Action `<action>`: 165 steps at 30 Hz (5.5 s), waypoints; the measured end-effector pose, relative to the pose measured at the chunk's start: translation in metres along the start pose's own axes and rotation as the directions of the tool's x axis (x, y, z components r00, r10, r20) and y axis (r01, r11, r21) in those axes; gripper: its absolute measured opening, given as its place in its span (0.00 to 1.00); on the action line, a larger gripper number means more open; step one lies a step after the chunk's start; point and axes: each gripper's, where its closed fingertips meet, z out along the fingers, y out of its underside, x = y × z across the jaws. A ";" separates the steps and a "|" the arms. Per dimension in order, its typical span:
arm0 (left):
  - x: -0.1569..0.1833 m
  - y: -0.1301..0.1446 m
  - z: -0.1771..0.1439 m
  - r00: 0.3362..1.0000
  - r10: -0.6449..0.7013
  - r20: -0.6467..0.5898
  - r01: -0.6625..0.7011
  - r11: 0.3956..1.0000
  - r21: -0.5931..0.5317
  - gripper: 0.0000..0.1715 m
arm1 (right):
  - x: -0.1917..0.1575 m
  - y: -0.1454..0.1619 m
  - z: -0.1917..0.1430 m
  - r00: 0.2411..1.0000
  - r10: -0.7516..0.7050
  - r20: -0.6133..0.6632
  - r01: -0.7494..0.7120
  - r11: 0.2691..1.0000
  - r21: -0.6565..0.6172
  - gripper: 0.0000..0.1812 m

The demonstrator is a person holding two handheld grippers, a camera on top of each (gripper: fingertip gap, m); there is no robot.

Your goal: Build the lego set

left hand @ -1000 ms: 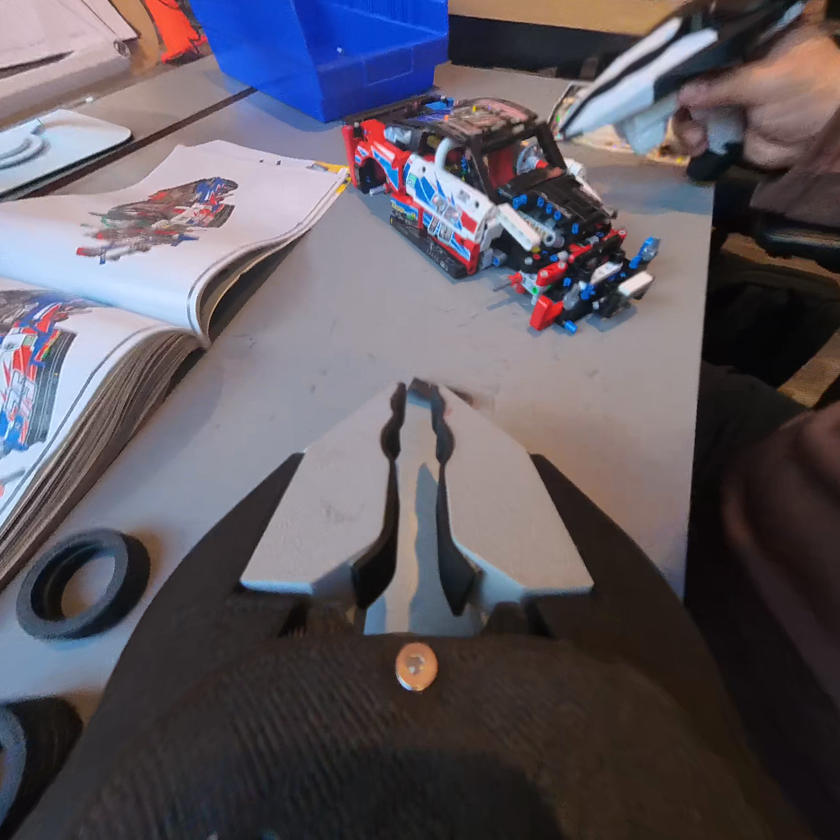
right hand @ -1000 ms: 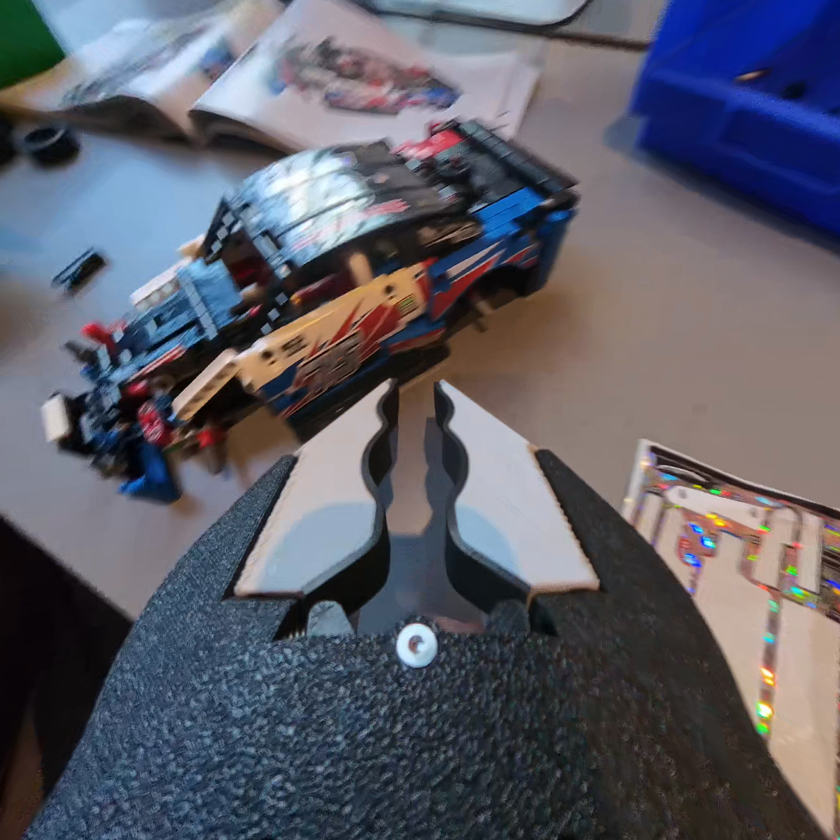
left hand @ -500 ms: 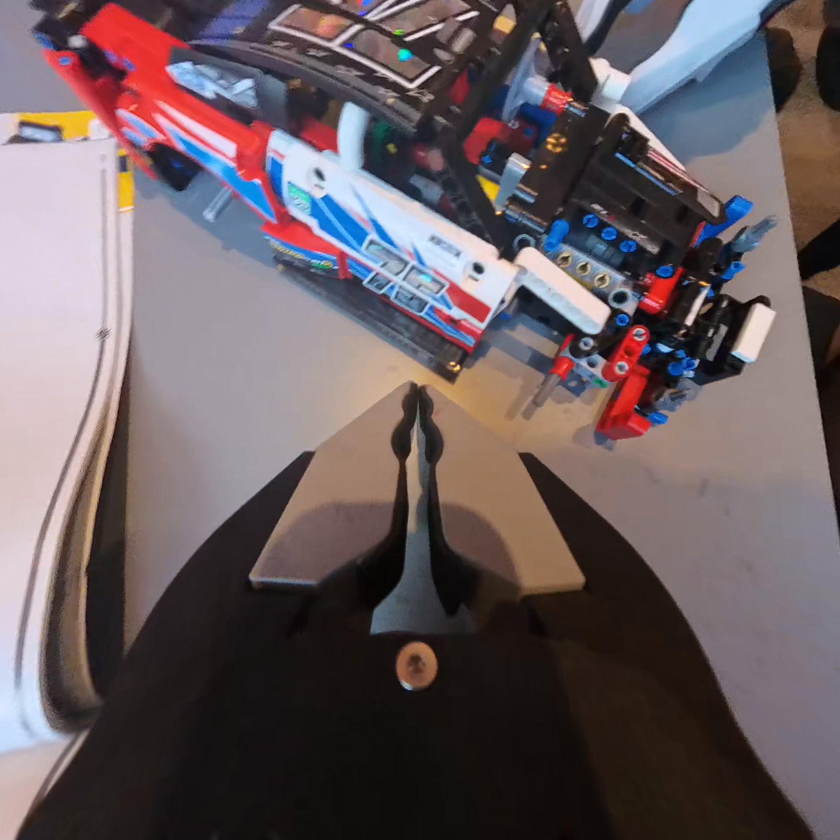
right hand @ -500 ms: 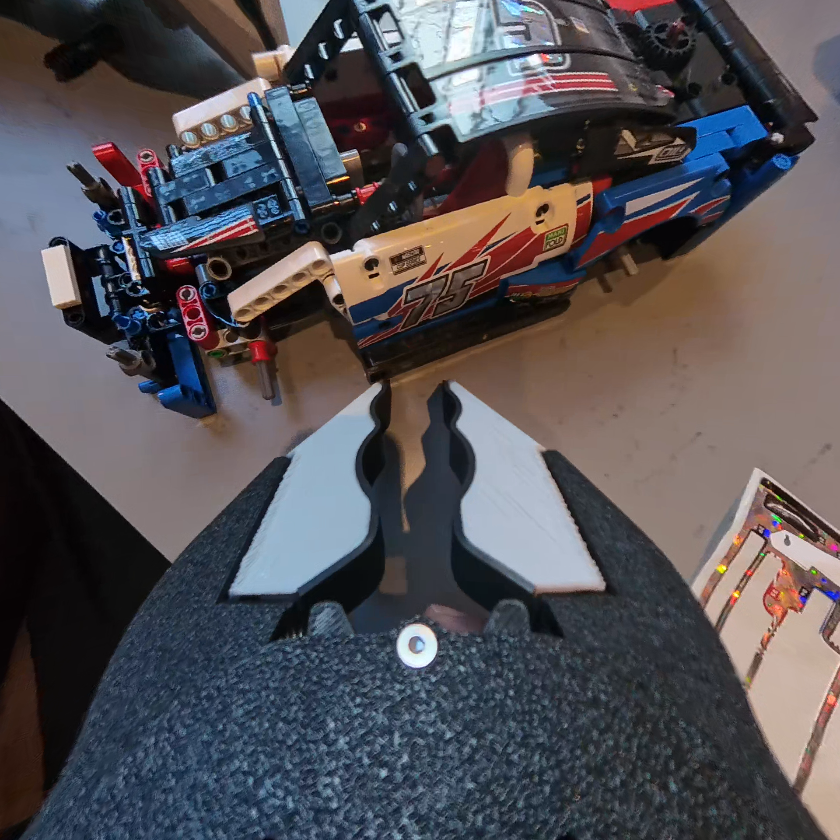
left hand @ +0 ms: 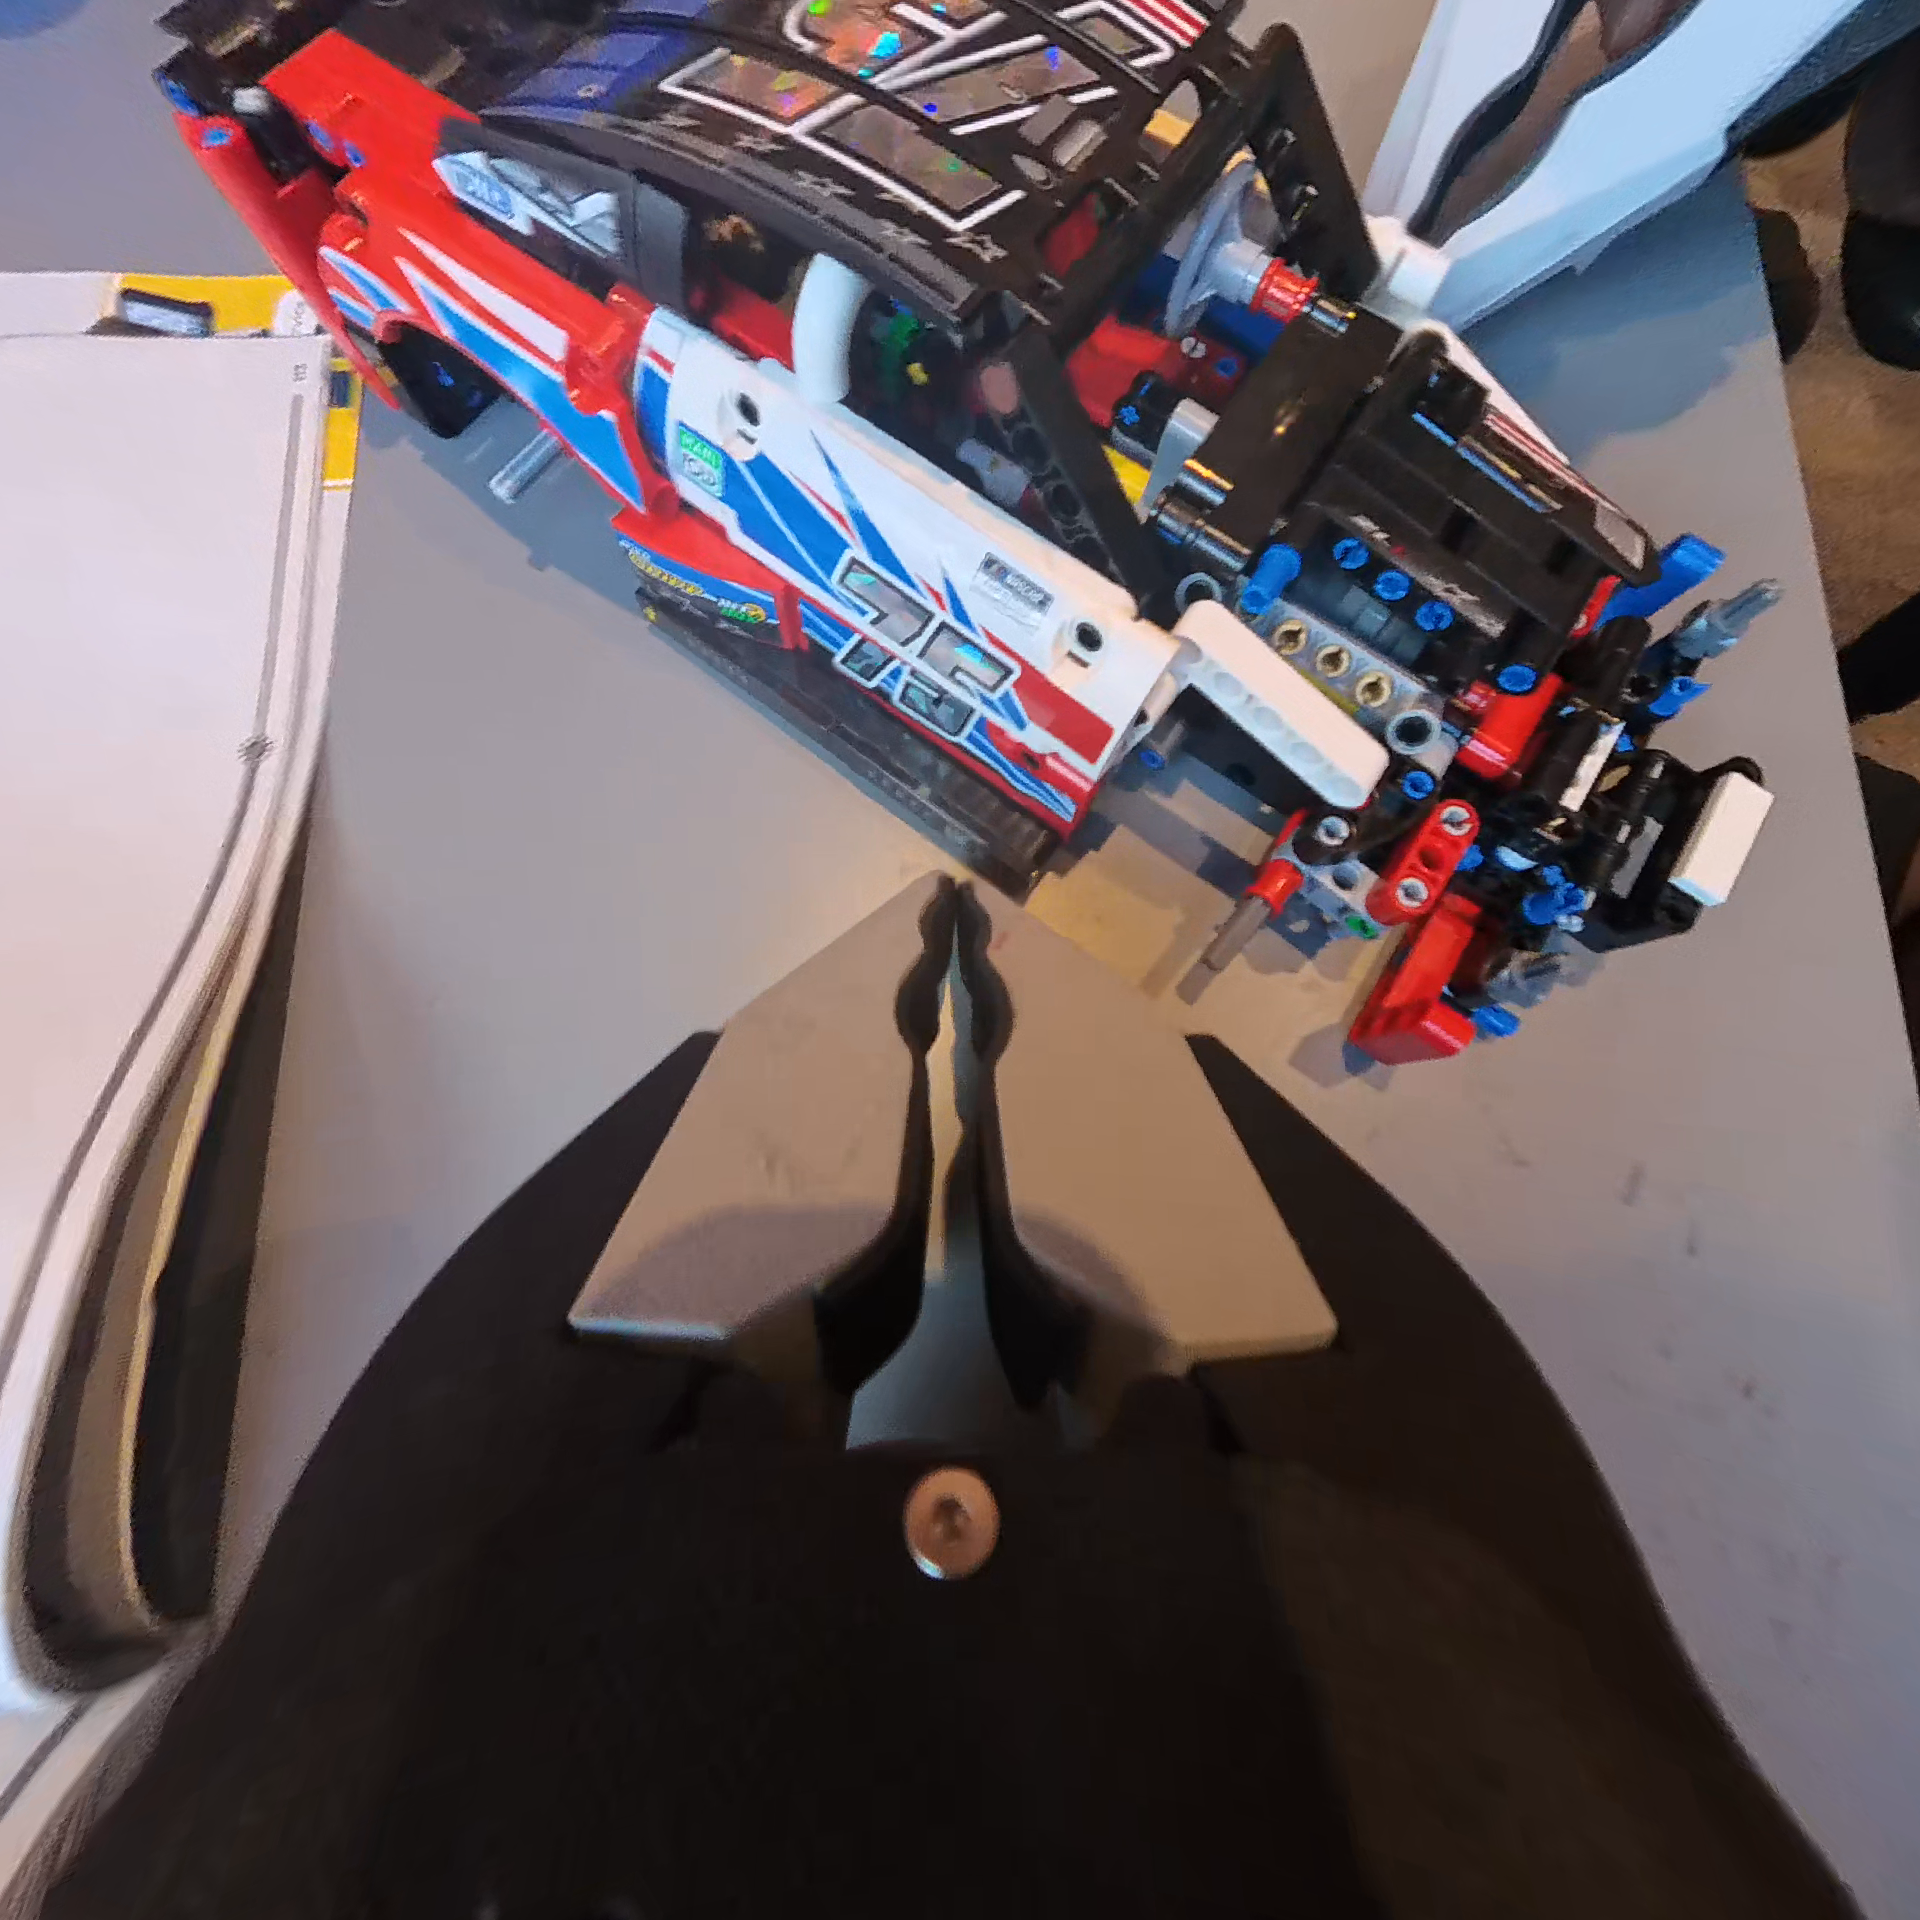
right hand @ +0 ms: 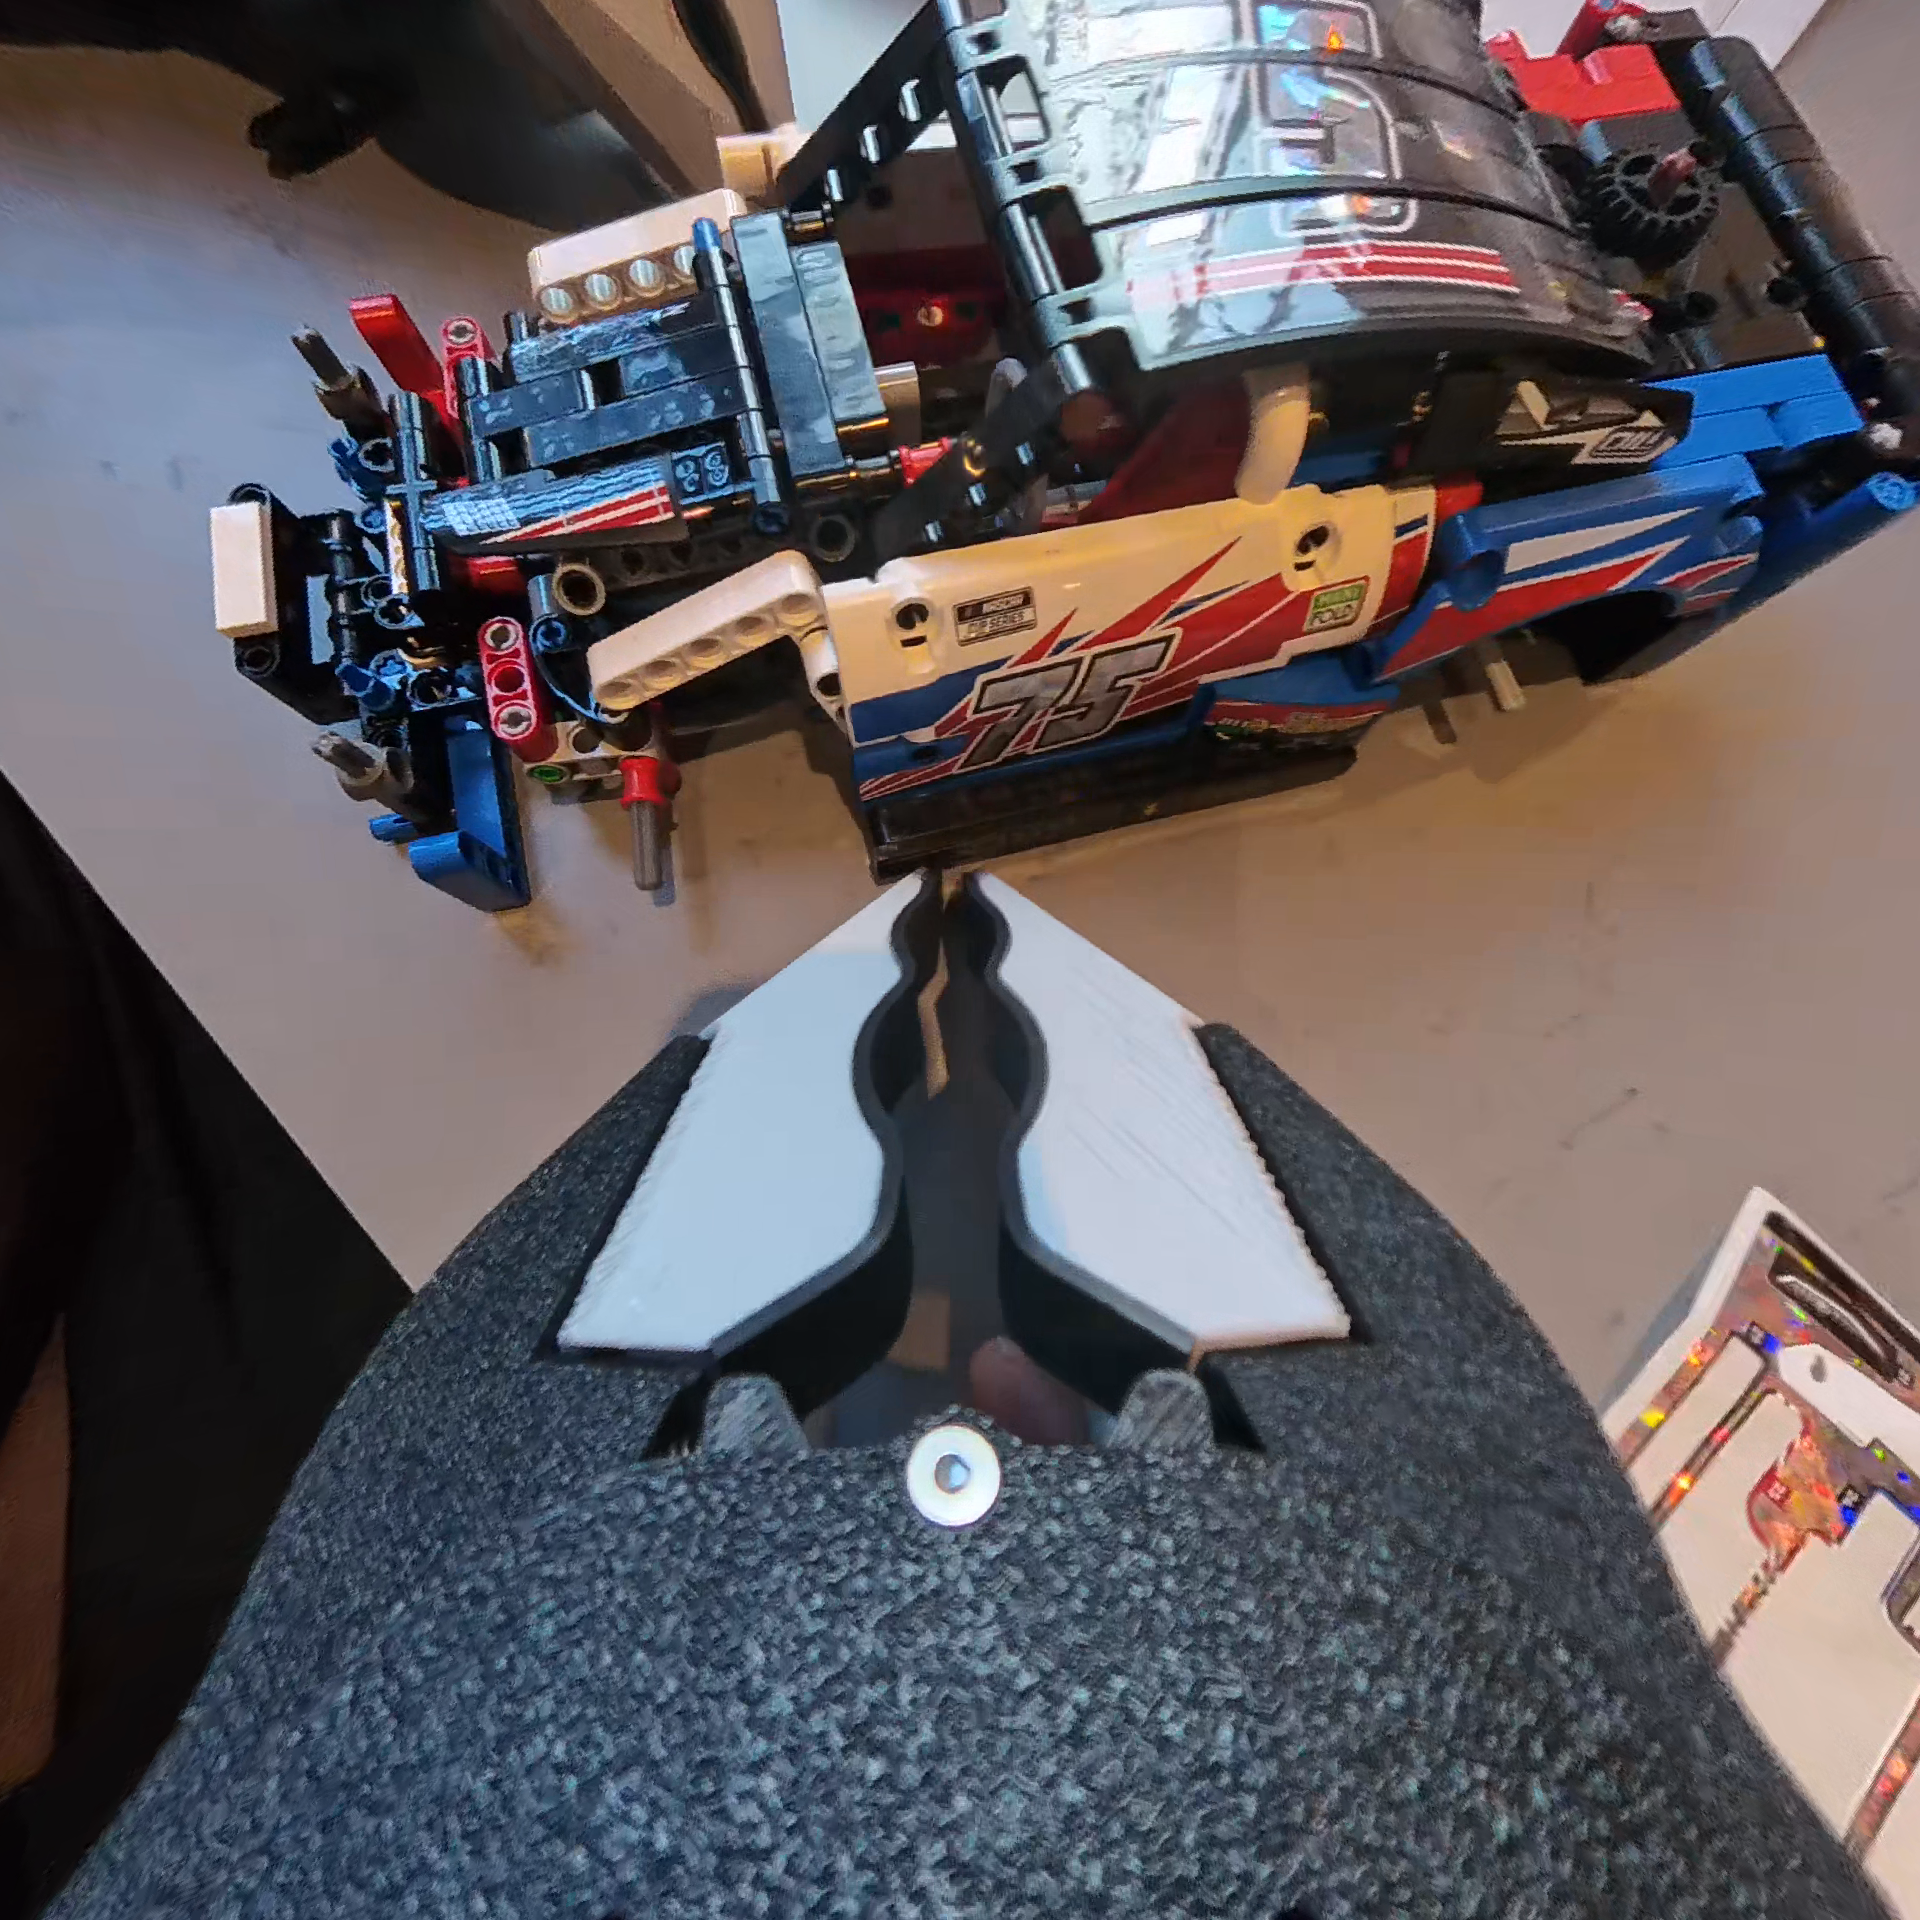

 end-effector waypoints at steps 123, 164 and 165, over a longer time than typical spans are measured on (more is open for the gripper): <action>0.030 0.086 -0.123 0.863 -0.336 0.377 0.257 0.935 0.246 0.27 | 0.028 0.093 -0.131 0.912 0.291 -0.288 -0.272 0.957 0.104 0.40; 0.054 0.099 -0.130 0.829 -0.453 0.329 0.369 0.884 0.287 0.23 | 0.083 0.031 -0.121 0.772 0.574 -0.275 -0.414 0.781 0.467 0.26; 0.053 0.100 -0.130 0.824 -0.468 0.320 0.386 0.876 0.289 0.24 | 0.085 0.032 -0.121 0.772 0.565 -0.291 -0.401 0.789 0.465 0.27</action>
